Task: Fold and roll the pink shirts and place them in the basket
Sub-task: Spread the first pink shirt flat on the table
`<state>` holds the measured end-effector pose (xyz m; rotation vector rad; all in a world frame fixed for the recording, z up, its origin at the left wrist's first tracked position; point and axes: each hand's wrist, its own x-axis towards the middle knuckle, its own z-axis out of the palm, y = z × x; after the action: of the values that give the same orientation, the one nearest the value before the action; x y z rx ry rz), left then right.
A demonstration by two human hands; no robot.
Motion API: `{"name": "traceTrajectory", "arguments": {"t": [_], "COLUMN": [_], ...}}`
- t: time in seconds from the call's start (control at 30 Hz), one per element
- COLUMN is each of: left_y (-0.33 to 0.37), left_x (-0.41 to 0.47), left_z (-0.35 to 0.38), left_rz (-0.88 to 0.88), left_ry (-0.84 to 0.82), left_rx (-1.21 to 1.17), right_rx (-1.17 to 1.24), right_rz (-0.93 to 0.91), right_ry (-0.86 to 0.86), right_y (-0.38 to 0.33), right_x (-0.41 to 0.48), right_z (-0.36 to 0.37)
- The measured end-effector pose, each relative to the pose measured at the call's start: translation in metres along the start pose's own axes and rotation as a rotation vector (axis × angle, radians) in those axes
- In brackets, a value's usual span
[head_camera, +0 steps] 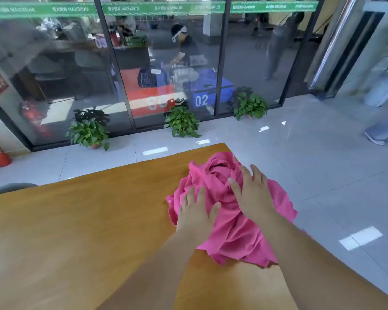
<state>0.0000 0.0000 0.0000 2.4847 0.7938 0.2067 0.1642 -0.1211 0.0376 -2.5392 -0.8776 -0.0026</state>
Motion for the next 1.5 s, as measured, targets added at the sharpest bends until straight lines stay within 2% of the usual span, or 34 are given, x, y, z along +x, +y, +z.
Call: {"name": "traceTrajectory", "arguments": {"t": [0.13,0.27,0.43,0.53,0.67,0.8,0.97,1.17,1.27,1.5], "left_y": [0.017,0.021,0.023,0.016,0.012,0.011,0.012,0.012,0.008,-0.033], "left_x": [0.012,0.019,0.019,0.020,0.018,0.017,0.026,0.025,0.020,-0.010], "left_z": [0.022,0.044,0.065,0.069,0.062,0.045,0.015,-0.032,-0.066,-0.150], "left_rz": [-0.025,-0.068,-0.125,-0.133,-0.113,-0.047,0.024,0.114,0.105,0.066], "left_ry": [0.049,0.095,0.174,0.209,0.174,0.233,0.352,0.502,0.541,0.592], "left_rx": [0.009,0.072,0.166,0.167,0.101,0.044,0.094,0.091,0.111,0.107], "right_rx": [0.115,0.122,0.004,0.009,0.085,0.129,0.219,0.296,0.340,0.388], "right_rz": [-0.005,-0.043,-0.117,-0.153,-0.190,-0.236,-0.264,-0.232,-0.215,-0.329], "right_ry": [-0.080,-0.156,-0.028,0.017,0.087,0.134,0.229,0.305,0.316,0.305], "right_y": [0.010,0.019,0.028,0.031,0.022,0.011,-0.008,-0.043,-0.072,-0.158], "right_x": [0.022,0.029,0.024,0.021,0.021,0.026,0.035,0.032,0.025,0.001], "right_z": [0.007,0.029,0.042,0.046,0.042,0.029,0.006,-0.019,-0.031,-0.040]}}
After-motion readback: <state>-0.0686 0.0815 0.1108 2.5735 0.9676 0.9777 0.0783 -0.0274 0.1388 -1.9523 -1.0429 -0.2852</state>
